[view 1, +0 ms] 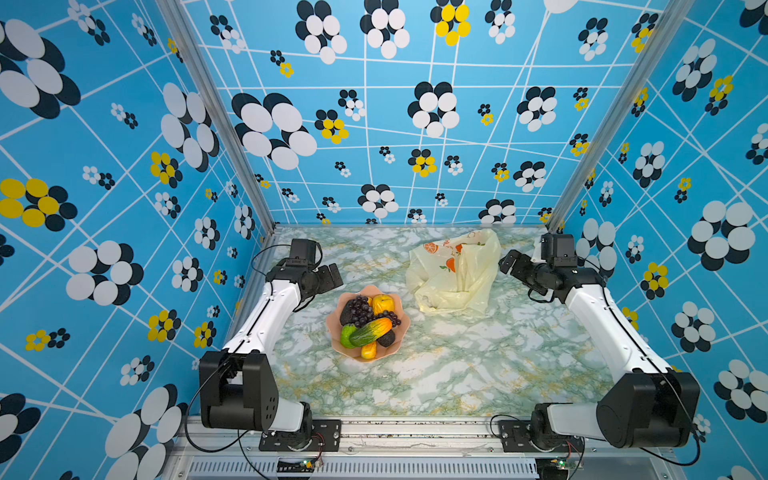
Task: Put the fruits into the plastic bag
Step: 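Reach the right gripper to the plastic bag while the left arm nears the bowl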
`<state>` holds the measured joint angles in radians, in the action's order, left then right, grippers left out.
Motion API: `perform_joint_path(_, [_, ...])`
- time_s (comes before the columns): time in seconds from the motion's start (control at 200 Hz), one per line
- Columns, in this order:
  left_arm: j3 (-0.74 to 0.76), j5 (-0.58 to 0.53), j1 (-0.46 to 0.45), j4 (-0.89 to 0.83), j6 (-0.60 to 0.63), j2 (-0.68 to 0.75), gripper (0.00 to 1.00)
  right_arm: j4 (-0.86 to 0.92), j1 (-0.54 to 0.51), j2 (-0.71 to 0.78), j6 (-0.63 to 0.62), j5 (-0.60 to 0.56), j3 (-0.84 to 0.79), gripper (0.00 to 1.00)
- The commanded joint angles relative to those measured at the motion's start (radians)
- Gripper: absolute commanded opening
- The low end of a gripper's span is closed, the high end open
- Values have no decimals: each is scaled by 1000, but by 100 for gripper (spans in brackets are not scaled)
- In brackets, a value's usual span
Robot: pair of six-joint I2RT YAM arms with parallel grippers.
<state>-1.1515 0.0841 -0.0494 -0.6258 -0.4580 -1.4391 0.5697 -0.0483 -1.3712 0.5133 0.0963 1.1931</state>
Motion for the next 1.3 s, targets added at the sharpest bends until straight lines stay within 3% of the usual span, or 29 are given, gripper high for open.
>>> perform_joint_path(0.0, [-39, 107, 11, -83, -32, -8, 99, 152, -58, -43, 16, 37, 85, 98])
perform_joint_path(0.29, [-41, 226, 5, -90, -107, 11, 99, 462, -317, -249, -32, -21, 383, 94])
perform_joint_path(0.56, [-117, 206, -79, -156, -133, 14, 99, 591, -524, -488, -97, -45, 647, 97])
perform_joint_path(0.75, [-141, 197, -137, -222, -218, 78, 99, 641, -571, -590, -99, -79, 721, 96])
perform_joint_path(0.98, [-116, 184, -202, -258, -299, 155, 99, 614, -591, -643, -118, -71, 725, 82])
perform_joint_path(1.295, [-121, 246, -186, -225, -252, 114, 99, 594, -635, -727, -98, -83, 766, 72])
